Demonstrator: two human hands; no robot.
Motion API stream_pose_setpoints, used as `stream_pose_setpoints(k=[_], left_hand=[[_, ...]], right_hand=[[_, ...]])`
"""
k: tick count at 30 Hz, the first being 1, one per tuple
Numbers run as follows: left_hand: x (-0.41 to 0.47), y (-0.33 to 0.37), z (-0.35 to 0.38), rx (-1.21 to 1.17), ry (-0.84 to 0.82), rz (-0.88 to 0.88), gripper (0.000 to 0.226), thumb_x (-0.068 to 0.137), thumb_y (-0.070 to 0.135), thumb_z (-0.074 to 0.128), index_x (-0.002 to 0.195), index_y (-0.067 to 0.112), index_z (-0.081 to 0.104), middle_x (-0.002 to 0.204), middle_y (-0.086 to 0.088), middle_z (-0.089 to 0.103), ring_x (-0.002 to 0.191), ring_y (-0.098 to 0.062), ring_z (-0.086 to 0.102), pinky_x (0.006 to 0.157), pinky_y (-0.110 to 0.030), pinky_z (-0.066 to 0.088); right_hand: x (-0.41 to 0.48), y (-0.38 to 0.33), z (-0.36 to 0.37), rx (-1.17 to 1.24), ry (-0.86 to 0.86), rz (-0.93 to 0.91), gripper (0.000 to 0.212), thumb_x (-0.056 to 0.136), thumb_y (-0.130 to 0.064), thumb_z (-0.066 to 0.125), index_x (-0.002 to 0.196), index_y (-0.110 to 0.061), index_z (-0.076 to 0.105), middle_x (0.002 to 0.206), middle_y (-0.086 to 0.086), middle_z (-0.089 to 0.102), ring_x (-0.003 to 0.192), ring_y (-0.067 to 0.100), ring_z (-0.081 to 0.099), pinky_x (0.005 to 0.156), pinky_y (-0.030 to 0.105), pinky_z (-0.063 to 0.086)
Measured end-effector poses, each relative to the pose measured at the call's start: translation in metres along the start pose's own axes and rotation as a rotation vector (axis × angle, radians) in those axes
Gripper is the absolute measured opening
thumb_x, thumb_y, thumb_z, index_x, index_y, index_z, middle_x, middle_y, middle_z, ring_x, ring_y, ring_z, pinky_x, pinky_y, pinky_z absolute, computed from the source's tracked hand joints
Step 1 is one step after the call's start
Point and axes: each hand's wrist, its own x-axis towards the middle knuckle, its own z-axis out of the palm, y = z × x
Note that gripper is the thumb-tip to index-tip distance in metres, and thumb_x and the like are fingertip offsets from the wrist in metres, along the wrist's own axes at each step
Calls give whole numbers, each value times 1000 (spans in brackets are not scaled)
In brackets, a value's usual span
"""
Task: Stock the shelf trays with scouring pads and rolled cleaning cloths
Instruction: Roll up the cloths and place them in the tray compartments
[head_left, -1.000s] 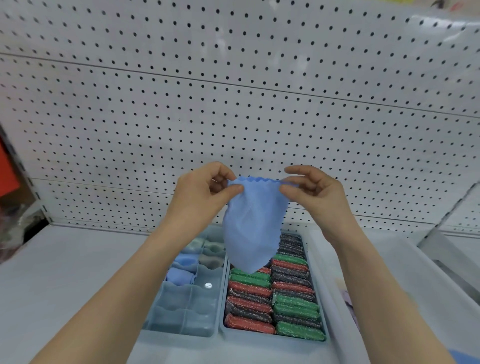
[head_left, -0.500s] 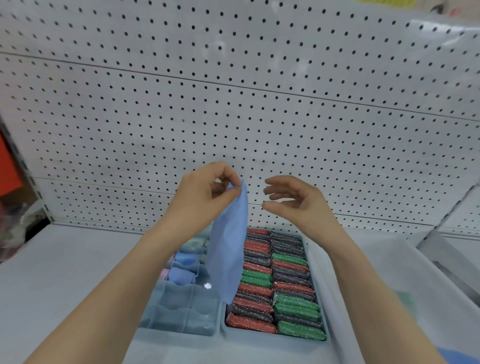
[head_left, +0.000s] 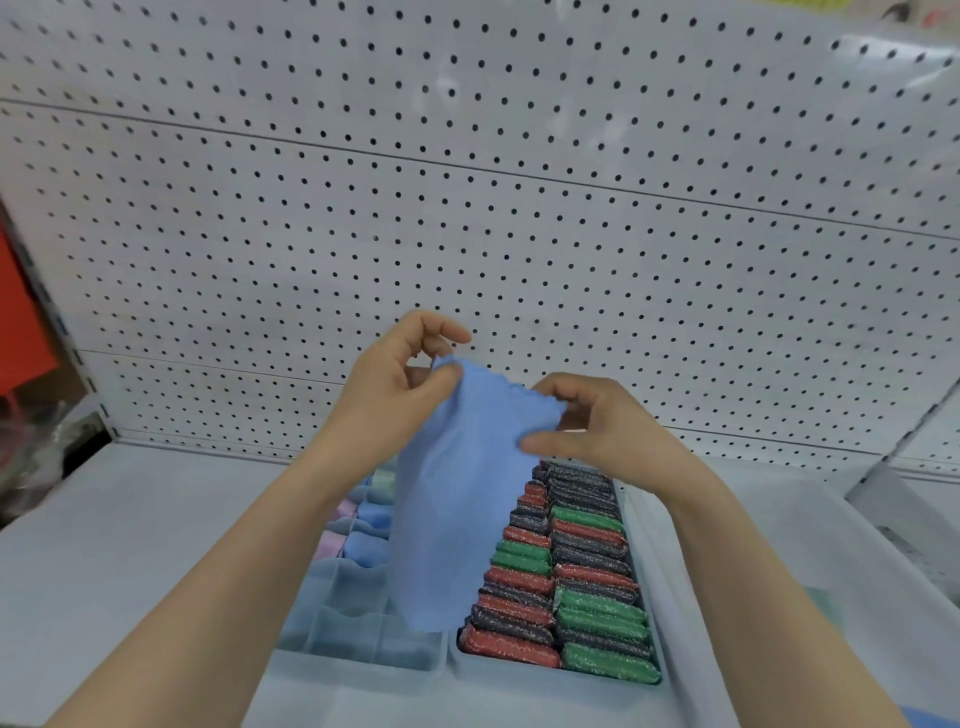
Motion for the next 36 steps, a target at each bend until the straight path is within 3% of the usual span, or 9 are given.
stream_pose_setpoints(k=[5,8,13,17,22,25,28,31,36], left_hand=[[2,-4,-1,62,55,-31,29,90,16,65,103,41,64,89,16,57,62,-7,55,59,-10,41],[4,-4,0,57,77,-67,20,88,17,69,95,36,69,95,3,69,71,-4,62,61,-6,41],[4,-2,6,101,176,-48,16,84,19,73,76,32,68,85,8,71,69,-3,64,61,-7,44],[3,2,3,-81,107,-42,17,88,18,69,75,28,65,75,5,67,63,-13,59,65,-24,49],[3,5,0,-253,-9,-10,16,96,7,54,93,16,67,85,12,72,79,-8,64,80,-20,53],[1,7,7,-263,-73,0,22,98,3,49,94,17,65,86,12,71,79,-6,63,77,-17,50],[-1,11,16,-251,-159,24,27,99,1,46,94,19,64,88,13,66,78,-4,57,73,-14,46],[0,15,24,-289,-218,22,29,98,-2,47,93,21,64,88,12,66,81,-8,57,73,-18,47],[1,15,32,-390,-246,-5,28,94,-3,54,105,22,62,99,5,66,87,-10,64,72,-21,51]], right_hand=[[-2,7,0,137,207,-2,6,84,-7,74,90,-6,72,84,6,73,75,16,65,75,28,53],[-2,6,-4,206,300,-27,9,85,-4,71,91,-10,73,80,6,73,71,16,64,74,32,55],[-2,2,-4,171,371,-57,9,87,-6,70,86,-14,73,78,9,71,69,15,61,72,34,53],[-10,-10,-18,311,271,-94,7,92,-8,64,87,-7,68,80,4,68,75,14,60,78,24,51],[-14,-25,-25,500,216,-188,7,84,-16,70,90,-13,68,62,-10,63,62,7,57,70,19,49],[-19,-28,-24,457,-20,-218,14,78,-32,79,89,-23,75,76,-2,69,73,13,60,75,24,49],[-18,-36,-18,314,-136,-209,14,83,-9,73,87,-21,77,83,-2,71,78,11,63,76,23,51],[-13,-44,-8,249,-47,-227,12,84,3,68,89,-7,73,77,-4,70,72,8,60,71,21,49],[-8,-44,2,214,215,-272,14,80,0,74,84,-13,72,79,0,71,74,17,60,70,42,51]])
